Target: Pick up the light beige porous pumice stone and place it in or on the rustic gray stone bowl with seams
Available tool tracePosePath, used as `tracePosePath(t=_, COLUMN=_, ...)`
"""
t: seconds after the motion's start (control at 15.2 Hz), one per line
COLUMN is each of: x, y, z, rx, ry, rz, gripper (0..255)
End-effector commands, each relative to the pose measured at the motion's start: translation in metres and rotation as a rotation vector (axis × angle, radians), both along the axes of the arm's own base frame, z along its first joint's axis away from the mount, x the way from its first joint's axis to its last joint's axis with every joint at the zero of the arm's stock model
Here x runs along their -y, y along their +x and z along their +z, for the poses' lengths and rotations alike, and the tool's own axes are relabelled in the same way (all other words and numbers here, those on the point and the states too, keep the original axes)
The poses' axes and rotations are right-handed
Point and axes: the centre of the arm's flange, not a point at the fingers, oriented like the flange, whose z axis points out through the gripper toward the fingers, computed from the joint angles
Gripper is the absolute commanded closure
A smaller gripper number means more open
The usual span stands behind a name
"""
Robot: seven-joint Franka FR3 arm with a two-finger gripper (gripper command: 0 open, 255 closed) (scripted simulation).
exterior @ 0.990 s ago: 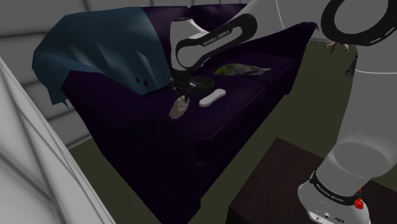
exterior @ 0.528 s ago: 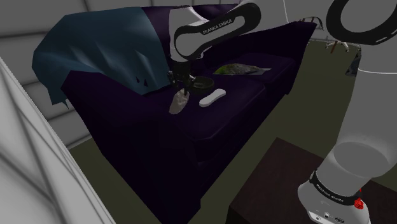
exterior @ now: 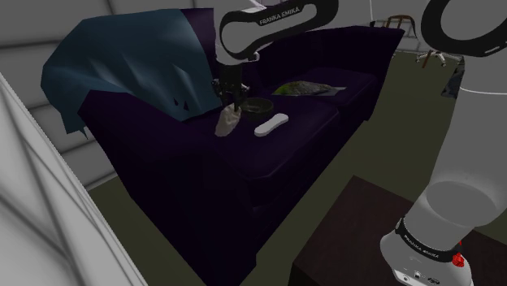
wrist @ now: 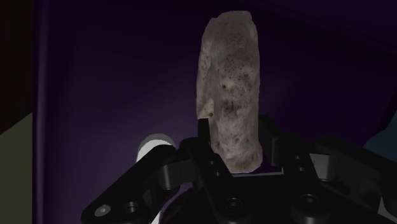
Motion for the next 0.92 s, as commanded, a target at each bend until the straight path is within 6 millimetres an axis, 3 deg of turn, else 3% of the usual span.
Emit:
tracePosePath(t=0.0, x=0.0, y=-0.001, z=0.011, rx=0.0, ry=0.0, rz=0.0, gripper=255)
tracePosePath(t=0.73, x=0.0, y=-0.001, z=0.066, rx=0.0, ry=0.0, rz=0.0, gripper=255)
tracePosePath(t=0.86, x=0.025, y=0.006, z=0.07, rx=0.0, ry=0.0, rz=0.0, gripper=255)
